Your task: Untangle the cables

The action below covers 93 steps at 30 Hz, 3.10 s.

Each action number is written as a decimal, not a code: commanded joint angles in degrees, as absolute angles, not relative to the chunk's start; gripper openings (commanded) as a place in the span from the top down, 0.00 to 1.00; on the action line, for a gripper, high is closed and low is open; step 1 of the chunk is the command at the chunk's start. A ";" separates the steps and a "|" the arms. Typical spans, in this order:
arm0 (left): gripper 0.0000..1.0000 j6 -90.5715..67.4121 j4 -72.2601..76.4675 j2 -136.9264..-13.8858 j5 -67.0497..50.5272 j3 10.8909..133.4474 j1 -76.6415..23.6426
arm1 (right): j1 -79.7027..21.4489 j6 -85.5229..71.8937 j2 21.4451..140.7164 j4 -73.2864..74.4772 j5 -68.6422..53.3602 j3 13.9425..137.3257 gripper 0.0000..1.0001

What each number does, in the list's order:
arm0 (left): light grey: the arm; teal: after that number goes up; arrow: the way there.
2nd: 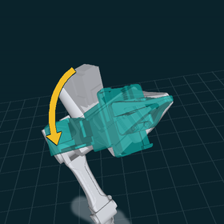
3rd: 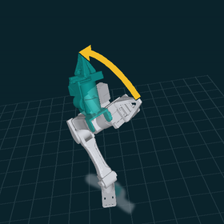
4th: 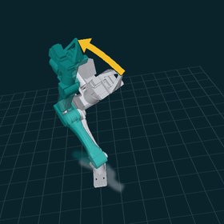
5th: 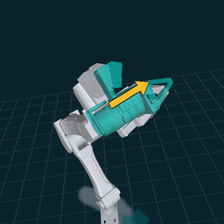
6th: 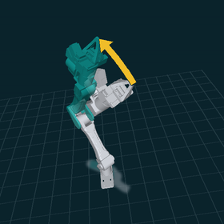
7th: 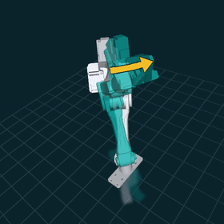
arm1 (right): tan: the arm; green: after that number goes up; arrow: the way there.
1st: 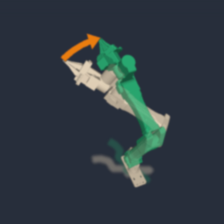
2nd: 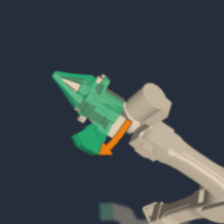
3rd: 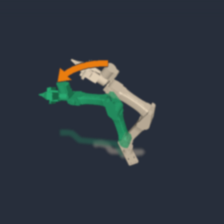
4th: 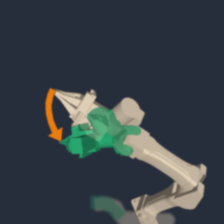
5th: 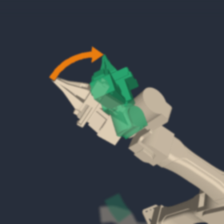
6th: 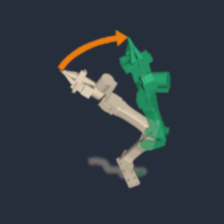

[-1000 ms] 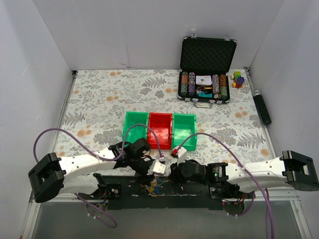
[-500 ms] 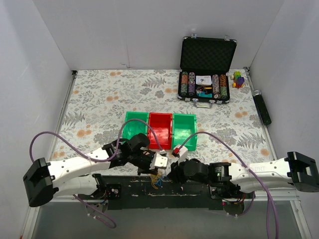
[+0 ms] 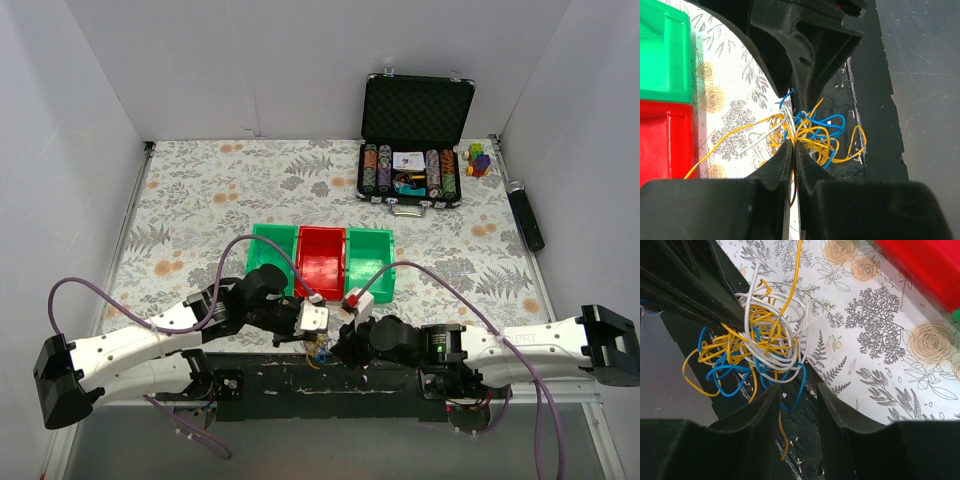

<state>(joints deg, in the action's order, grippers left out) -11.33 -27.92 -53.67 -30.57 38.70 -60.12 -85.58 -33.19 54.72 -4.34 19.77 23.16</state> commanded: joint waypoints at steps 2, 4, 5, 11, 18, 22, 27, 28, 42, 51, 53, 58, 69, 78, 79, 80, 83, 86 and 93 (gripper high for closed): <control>1.00 -11.60 -26.28 -51.59 -28.92 39.37 -59.94 | -85.87 -32.78 50.37 -5.45 21.97 25.05 0.65; 1.00 -11.95 -25.84 -51.42 -28.57 39.90 -60.03 | -85.87 -32.87 49.49 -5.62 23.02 24.70 0.80; 1.00 -11.87 -25.67 -51.50 -28.39 40.08 -60.03 | -85.87 -32.96 49.31 -5.71 23.38 24.61 0.87; 1.00 -10.90 -26.37 -50.54 -26.28 38.41 -60.03 | -85.87 -33.40 48.69 -2.38 26.62 25.57 0.99; 1.00 -7.48 -24.79 -47.99 -21.80 30.68 -60.03 | -85.87 -34.36 41.85 9.57 36.64 28.47 0.99; 1.00 -4.40 -24.52 -46.15 -20.83 27.08 -60.03 | -85.87 -35.24 36.93 14.66 41.47 29.97 0.99; 1.00 -2.11 -25.22 -45.18 -19.25 24.35 -60.03 | -85.87 -36.03 34.02 18.18 45.26 31.11 0.99; 1.00 -1.94 -25.40 -44.91 -19.07 23.91 -60.03 | -85.87 -36.12 33.75 18.89 46.05 31.46 0.99; 1.00 1.49 -30.06 -38.41 -15.47 18.19 -60.03 | -85.87 -36.57 30.50 34.01 61.34 42.71 0.99; 1.00 2.29 -31.03 -39.55 -15.47 18.72 -60.03 | -85.87 -40.45 30.06 45.89 70.31 50.98 0.99; 1.00 2.63 -31.11 -39.72 -15.21 18.72 -60.03 | -85.87 -40.08 30.23 46.92 70.92 51.67 0.99; 1.00 2.55 -29.71 -39.73 -15.03 18.63 -60.03 | -85.96 -38.19 31.20 47.50 72.42 55.02 0.99; 1.00 4.39 -30.06 -39.81 -14.50 17.93 -60.03 | -85.96 -9.79 30.42 31.08 85.34 67.59 0.99; 1.00 6.50 -29.36 -40.69 -13.97 17.67 -60.03 | -85.87 30.85 26.54 -11.70 85.25 62.39 0.99; 1.00 6.42 -29.01 -40.69 -13.80 17.58 -60.03 | -85.87 30.94 27.06 -10.82 85.60 63.45 0.99; 1.00 6.50 -28.83 -40.69 -13.71 17.58 -60.03 | -85.87 30.24 27.24 -10.29 84.91 63.80 0.99; 1.00 6.15 -28.48 -40.87 -13.89 18.02 -60.03 | -85.87 31.36 29.17 -11.42 83.40 63.54 0.99; 0.88 5.72 -28.39 -41.48 -13.89 19.15 -60.03 | -85.87 29.89 31.02 -10.99 80.09 64.60 0.99; 0.08 0.45 -30.14 -42.98 -16.69 27.75 -60.03 | -85.87 11.17 37.61 3.08 70.24 67.06 0.99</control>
